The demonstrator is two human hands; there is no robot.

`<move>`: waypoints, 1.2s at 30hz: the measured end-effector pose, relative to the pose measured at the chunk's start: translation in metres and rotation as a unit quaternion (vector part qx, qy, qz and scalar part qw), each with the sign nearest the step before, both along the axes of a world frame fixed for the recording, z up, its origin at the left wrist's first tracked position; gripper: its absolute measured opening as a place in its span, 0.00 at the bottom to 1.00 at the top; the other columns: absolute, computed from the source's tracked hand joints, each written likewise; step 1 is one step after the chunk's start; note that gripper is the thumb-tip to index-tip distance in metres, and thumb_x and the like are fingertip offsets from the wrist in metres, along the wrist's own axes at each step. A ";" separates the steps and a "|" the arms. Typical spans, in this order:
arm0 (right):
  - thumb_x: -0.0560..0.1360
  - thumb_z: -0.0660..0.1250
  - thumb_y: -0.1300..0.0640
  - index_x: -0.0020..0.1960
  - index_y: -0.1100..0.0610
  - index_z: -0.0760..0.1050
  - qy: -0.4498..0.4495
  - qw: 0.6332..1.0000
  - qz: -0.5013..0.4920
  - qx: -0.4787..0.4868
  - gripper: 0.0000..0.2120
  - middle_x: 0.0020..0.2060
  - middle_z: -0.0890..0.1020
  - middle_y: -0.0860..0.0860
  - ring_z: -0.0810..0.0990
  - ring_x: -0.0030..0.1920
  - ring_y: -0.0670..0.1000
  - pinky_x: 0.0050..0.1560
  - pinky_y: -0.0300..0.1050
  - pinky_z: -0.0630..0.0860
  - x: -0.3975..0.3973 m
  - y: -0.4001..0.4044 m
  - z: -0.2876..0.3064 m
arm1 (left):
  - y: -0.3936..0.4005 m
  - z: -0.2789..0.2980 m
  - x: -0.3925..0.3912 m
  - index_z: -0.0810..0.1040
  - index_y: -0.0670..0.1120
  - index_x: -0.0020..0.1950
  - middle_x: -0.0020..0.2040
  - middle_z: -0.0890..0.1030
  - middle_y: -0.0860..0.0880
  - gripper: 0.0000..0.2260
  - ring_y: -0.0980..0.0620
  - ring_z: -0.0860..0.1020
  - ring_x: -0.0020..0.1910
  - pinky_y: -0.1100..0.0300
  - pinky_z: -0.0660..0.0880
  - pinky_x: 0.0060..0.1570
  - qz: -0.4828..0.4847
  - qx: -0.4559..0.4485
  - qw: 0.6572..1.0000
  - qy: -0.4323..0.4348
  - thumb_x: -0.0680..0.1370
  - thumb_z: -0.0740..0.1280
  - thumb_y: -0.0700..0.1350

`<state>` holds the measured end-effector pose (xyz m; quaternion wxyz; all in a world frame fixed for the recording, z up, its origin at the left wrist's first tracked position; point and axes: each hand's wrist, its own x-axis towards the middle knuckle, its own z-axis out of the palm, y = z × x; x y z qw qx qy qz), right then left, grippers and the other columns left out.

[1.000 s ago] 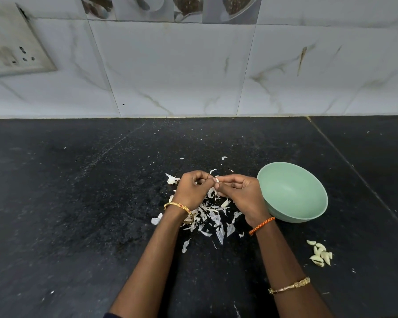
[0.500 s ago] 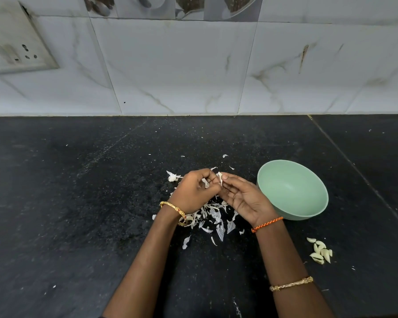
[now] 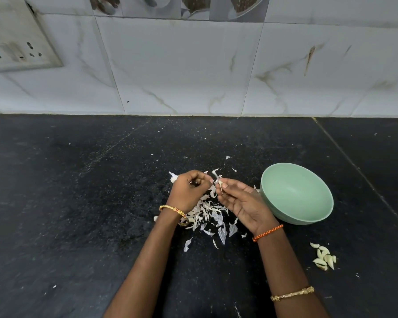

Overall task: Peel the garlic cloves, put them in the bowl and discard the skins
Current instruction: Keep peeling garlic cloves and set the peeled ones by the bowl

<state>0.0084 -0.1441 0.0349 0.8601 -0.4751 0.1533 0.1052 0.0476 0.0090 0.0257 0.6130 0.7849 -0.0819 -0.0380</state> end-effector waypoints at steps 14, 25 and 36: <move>0.73 0.70 0.67 0.48 0.59 0.81 -0.089 0.978 -0.008 -0.189 0.06 0.43 0.86 0.55 0.84 0.43 0.49 0.45 0.40 0.81 -0.003 0.000 -0.002 | -0.003 0.003 -0.004 0.83 0.42 0.42 0.40 0.83 0.46 0.03 0.55 0.78 0.38 0.69 0.76 0.40 -0.008 -0.053 0.998 0.016 0.74 0.71 0.36; 0.74 0.69 0.66 0.47 0.59 0.82 -0.113 0.967 -0.020 -0.226 0.05 0.38 0.85 0.55 0.82 0.37 0.47 0.40 0.39 0.81 -0.002 -0.001 -0.005 | -0.004 -0.001 -0.003 0.83 0.45 0.42 0.37 0.81 0.49 0.04 0.62 0.73 0.31 0.71 0.71 0.32 -0.007 -0.035 0.999 0.009 0.73 0.72 0.36; 0.73 0.70 0.67 0.47 0.64 0.82 -0.055 0.981 0.013 -0.186 0.04 0.36 0.84 0.54 0.80 0.37 0.47 0.43 0.42 0.82 0.001 -0.006 -0.002 | -0.003 -0.011 -0.001 0.82 0.49 0.45 0.41 0.77 0.56 0.02 0.61 0.68 0.26 0.68 0.65 0.29 -0.032 0.153 0.979 -0.133 0.75 0.70 0.44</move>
